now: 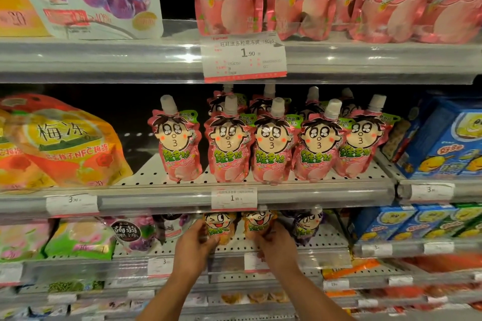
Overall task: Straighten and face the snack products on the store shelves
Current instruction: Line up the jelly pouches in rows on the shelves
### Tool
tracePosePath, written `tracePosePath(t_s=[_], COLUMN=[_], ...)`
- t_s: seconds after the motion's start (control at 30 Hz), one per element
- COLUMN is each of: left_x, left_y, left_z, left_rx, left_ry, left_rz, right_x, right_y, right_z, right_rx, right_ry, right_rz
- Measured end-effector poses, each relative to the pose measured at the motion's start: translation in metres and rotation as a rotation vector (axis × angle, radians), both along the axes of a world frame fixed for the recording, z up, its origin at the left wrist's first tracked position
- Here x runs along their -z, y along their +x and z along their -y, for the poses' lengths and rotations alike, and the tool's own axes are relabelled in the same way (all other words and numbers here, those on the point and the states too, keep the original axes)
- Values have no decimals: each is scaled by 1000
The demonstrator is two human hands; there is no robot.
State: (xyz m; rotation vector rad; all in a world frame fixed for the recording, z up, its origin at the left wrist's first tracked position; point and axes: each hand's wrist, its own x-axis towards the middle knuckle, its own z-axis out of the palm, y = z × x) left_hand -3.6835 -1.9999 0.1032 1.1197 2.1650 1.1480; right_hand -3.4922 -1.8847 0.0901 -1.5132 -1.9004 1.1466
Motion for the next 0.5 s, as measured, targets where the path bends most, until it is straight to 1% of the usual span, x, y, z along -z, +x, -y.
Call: tracePosePath(t_s=[0.1, 0.17, 0.23, 0.3, 0.37, 0.5], left_x=[11, 18, 23, 27, 28, 25], left_y=[-8, -13, -16, -17, -15, -10], left_z=[-4, -5, -6, -6, -5, -3], left_rx=[5, 12, 24, 22, 8, 6], left_ry=[-14, -19, -2, 16, 39, 66], left_rz=[10, 15, 34, 38, 40, 6], right_x=[-2, 0, 0, 3, 7, 10], right_y=[-2, 0, 7, 23, 48, 101], right_z=[-4, -3, 4, 18, 31, 30], right_rx=[-2, -46, -77, -62, 52, 422], right_ry=[11, 1, 52, 99, 130, 155], right_rz=[-3, -33, -66, -90, -112, -171])
